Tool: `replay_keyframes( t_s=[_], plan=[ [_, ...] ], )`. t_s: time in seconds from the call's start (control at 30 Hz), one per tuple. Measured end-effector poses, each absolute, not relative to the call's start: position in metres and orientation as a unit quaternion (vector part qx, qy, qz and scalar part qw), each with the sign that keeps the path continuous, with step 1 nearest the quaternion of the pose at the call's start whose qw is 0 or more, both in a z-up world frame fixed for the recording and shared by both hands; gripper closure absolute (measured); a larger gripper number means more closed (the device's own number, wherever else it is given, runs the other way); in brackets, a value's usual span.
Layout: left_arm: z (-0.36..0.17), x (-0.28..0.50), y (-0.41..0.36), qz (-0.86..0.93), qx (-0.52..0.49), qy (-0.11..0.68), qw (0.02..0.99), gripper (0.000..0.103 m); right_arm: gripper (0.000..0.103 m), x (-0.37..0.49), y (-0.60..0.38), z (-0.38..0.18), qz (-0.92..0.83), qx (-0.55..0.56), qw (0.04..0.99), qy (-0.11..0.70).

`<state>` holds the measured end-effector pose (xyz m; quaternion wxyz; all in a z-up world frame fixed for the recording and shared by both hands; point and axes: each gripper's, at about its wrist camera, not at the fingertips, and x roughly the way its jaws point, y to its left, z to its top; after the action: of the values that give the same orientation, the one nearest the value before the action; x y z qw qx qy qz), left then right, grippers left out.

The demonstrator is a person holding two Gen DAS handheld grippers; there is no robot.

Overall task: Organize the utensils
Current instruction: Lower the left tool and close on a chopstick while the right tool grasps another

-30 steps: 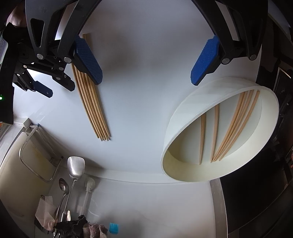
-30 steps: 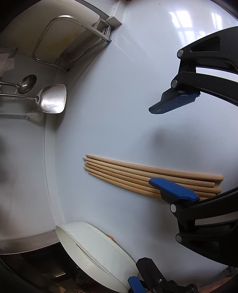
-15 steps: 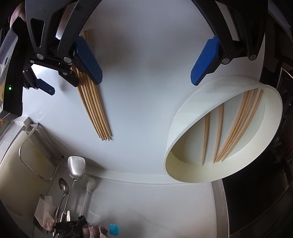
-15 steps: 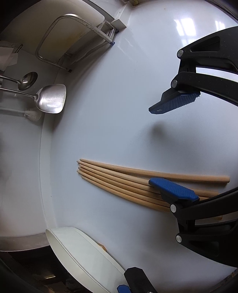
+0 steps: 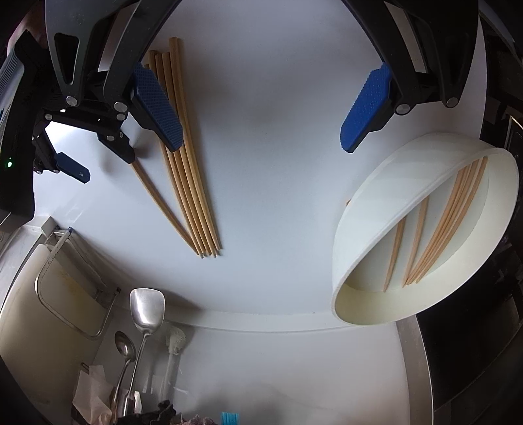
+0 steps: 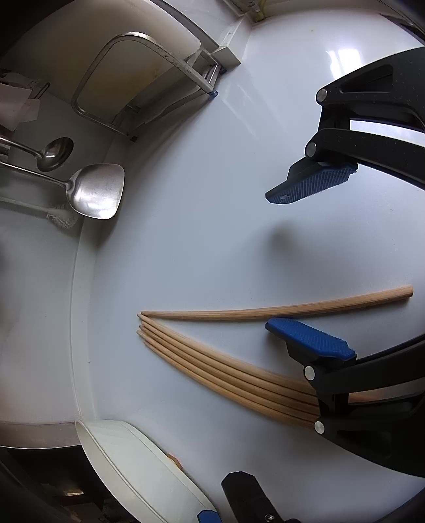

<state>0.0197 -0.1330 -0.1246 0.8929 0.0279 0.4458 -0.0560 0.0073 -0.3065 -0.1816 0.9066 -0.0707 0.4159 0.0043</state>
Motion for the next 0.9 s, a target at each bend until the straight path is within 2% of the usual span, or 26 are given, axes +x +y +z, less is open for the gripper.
replay_keyframes(
  t_s=[0.53, 0.9],
  plan=[
    [-0.156, 0.036, -0.153, -0.052, 0.040, 0.478, 0.876, 0.008, 0.034, 0.003, -0.323, -0.175, 0.018, -0.054, 0.913, 0.405],
    [-0.158, 0.033, -0.152, -0.048, 0.036, 0.485, 0.872, 0.008, 0.034, 0.003, -0.321, -0.176, 0.029, -0.051, 0.913, 0.405]
  ],
)
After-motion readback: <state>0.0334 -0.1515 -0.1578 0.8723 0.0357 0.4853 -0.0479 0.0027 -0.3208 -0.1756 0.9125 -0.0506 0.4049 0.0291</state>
